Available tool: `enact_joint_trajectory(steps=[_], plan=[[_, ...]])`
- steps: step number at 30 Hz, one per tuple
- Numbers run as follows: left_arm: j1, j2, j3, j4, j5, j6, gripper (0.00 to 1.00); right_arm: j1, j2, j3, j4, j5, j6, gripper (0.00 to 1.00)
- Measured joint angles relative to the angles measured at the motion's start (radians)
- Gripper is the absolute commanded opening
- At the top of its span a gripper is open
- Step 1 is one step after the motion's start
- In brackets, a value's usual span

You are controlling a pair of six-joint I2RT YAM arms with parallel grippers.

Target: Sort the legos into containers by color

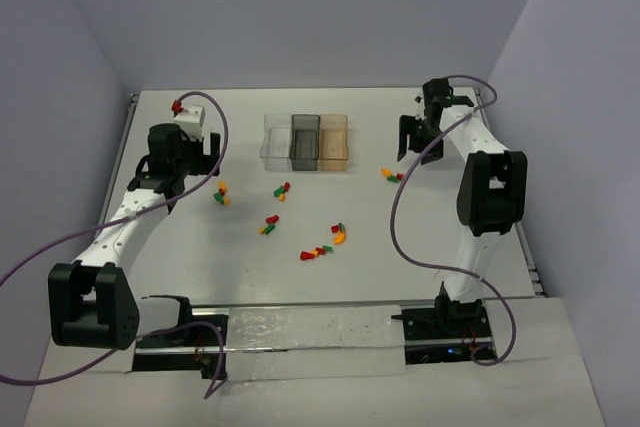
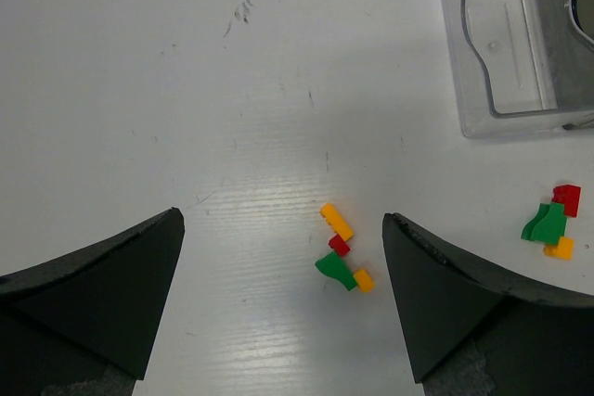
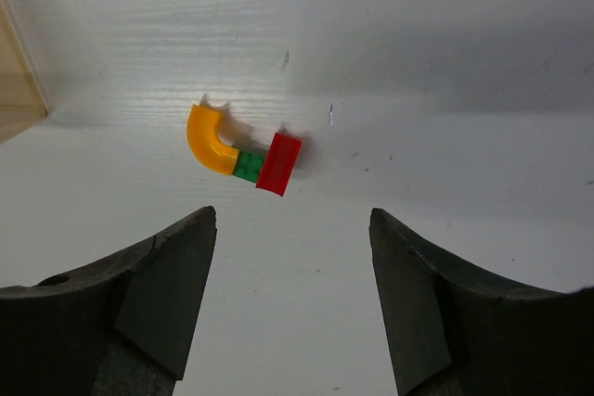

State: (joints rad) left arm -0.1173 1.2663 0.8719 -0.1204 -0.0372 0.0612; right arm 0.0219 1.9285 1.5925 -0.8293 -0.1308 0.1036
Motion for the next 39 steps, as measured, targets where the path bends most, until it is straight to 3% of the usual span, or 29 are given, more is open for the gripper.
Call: enact_joint_trajectory(steps=[20, 33, 39], plan=[[0.000, 0.011, 0.000, 0.000, -0.014, -0.011, 0.99, 0.005, 0.177, 0.046, -0.073, -0.054, 0.038, 0.69], [0.000, 0.012, 0.000, 0.000, -0.023, -0.016, 0.99, 0.007, 0.216, 0.046, -0.085, -0.056, 0.054, 0.54], [0.000, 0.022, 0.000, -0.002, -0.026, -0.015, 0.99, 0.014, 0.197, 0.017, -0.070, -0.050, 0.051, 0.43]])
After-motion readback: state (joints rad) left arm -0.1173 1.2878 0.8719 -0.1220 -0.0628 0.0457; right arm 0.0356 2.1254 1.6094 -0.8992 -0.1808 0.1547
